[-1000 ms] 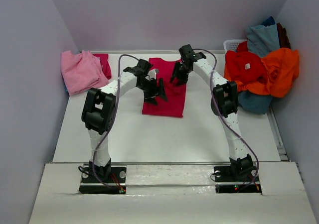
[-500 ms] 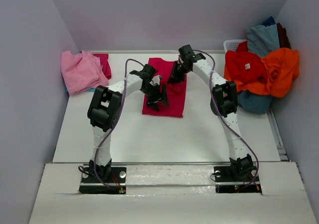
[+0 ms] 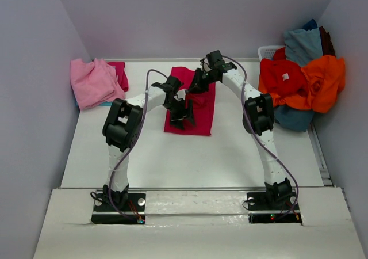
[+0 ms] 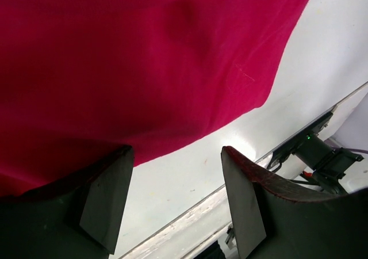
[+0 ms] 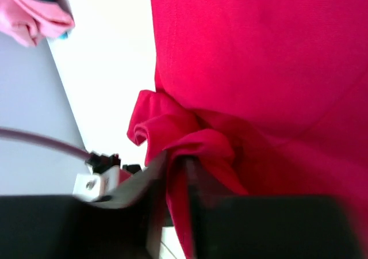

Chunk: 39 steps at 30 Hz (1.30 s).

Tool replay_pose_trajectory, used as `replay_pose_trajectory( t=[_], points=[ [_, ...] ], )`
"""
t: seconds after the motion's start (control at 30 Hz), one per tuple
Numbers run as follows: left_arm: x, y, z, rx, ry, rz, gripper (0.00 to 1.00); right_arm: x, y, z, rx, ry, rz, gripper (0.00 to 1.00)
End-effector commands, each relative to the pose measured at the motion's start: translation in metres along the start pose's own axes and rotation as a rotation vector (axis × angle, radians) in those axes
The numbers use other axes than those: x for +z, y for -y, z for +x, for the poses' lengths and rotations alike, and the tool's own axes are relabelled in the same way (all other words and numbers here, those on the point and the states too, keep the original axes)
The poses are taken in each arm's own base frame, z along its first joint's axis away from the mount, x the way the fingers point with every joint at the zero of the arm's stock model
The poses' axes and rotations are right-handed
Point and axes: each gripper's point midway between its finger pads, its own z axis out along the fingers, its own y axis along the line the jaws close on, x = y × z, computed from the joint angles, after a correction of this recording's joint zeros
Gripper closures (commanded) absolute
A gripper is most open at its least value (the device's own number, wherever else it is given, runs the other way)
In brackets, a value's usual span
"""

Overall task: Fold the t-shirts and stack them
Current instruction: Fold the tshirt

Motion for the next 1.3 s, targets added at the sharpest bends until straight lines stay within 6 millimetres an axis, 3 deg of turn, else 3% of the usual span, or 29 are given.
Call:
replay_pose_trajectory(
  t=[0.0,0.03,0.1,0.2,0.33,0.53,0.73,0.9,1.0,1.13,1.27],
  points=[
    [0.0,0.003,0.002,0.021,-0.015,0.004,0.27,-0.02,-0.031,-0.011,-0.104,0.029,-0.098,0.64],
    [0.0,0.003,0.002,0.023,-0.015,0.004,0.27,-0.019,-0.029,-0.014,-0.106,0.034,-0.082,0.57],
    [0.0,0.002,0.002,0.026,-0.016,0.001,0.27,-0.011,-0.005,-0.01,-0.083,0.023,0.002,0.46],
    [0.0,0.002,0.003,0.027,-0.019,0.0,0.27,-0.013,0.012,-0.01,-0.094,0.043,0.089,0.39],
    [0.0,0.001,0.005,0.023,-0.022,-0.002,0.27,-0.027,0.025,-0.018,-0.104,0.101,0.211,0.39],
    [-0.006,0.005,0.002,0.032,0.004,-0.001,0.27,-0.056,0.015,-0.02,-0.102,0.163,0.262,0.39],
    [-0.038,0.023,-0.025,0.05,0.169,-0.029,0.27,-0.091,-0.01,-0.013,-0.126,0.194,0.249,0.39],
    [-0.064,0.041,-0.043,0.07,0.271,-0.036,0.27,-0.111,-0.023,0.004,-0.137,0.184,0.219,0.39],
    [-0.08,0.045,-0.05,0.057,0.335,-0.056,0.27,-0.113,-0.016,0.02,-0.123,0.14,0.233,0.4],
    [-0.105,0.045,-0.066,0.025,0.448,-0.078,0.26,-0.102,-0.005,0.046,-0.121,0.084,0.238,0.45],
    [-0.108,0.027,-0.076,-0.026,0.446,-0.098,0.27,-0.088,0.009,0.073,-0.089,0.014,0.249,0.56]
  ],
)
